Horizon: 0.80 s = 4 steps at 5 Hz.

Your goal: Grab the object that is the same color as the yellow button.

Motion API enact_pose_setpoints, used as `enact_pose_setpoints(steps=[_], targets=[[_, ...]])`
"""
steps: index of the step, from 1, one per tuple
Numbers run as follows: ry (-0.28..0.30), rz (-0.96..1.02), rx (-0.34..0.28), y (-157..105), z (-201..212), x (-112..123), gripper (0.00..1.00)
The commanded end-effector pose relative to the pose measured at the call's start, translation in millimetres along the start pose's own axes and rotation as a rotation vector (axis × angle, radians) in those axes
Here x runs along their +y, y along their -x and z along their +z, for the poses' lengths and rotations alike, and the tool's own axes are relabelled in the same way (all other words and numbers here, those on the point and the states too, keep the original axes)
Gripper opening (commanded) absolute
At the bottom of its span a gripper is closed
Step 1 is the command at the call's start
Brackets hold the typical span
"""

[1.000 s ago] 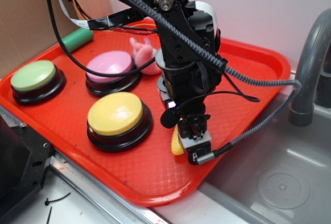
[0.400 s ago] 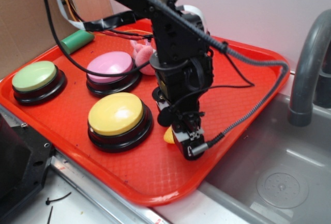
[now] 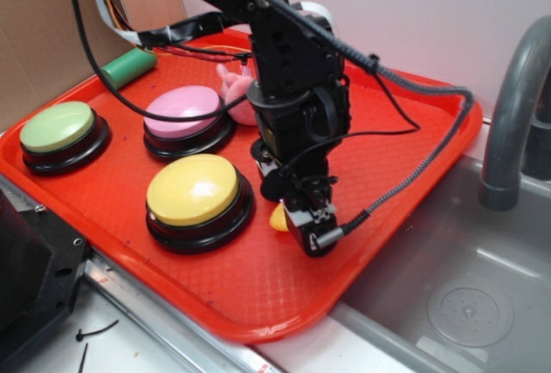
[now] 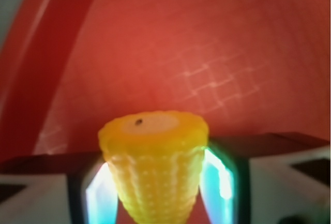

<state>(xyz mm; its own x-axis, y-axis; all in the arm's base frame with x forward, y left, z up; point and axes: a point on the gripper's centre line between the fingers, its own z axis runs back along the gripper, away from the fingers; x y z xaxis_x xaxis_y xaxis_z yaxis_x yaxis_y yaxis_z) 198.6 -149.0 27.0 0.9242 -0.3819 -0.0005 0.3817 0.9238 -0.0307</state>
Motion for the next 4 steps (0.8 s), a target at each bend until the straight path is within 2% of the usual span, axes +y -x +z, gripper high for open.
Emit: enact_pose_setpoints(steps=[1, 2, 4], targets=[[-0.124, 0.218, -0.135, -14, 119, 29, 0.00], [-0.154, 0.358, -0.135, -8, 170, 53, 0.00], [-0.076, 0.521, -0.139, 6, 198, 80, 0.00]])
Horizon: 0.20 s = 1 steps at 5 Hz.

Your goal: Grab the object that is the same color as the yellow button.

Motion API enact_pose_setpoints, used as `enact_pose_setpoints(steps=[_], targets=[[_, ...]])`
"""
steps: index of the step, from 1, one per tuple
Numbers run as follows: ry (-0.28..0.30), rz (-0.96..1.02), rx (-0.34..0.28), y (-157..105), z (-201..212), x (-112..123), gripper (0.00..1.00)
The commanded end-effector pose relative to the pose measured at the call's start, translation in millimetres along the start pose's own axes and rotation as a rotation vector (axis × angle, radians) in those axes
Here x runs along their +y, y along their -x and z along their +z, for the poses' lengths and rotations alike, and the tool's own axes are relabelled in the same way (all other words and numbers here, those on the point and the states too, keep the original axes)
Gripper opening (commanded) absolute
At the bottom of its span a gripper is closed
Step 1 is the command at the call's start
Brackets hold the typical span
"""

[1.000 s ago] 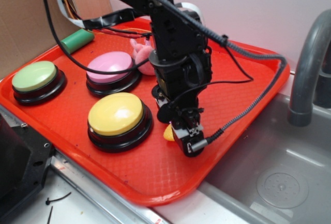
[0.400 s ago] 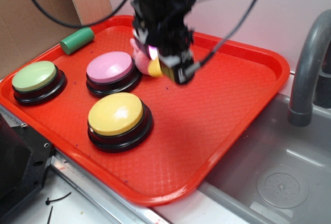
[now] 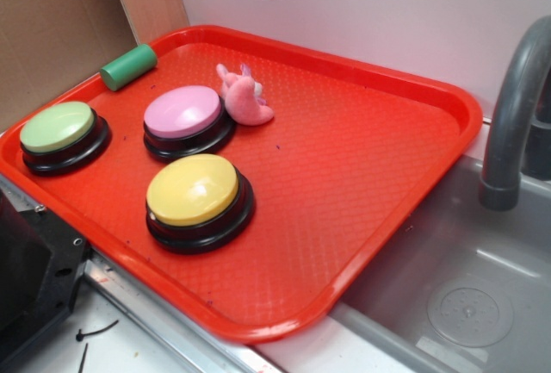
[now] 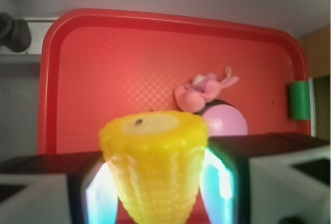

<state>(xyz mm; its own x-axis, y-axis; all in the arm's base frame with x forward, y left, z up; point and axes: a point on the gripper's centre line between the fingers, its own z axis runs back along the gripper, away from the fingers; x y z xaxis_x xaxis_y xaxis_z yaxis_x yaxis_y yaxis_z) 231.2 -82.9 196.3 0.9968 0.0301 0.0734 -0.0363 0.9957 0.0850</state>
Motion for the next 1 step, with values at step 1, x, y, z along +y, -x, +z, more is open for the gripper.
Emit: enact_pose_setpoints(steps=[1], targets=[[0.094, 0.122, 0.005, -0.5, 18.7, 19.8, 0.00]])
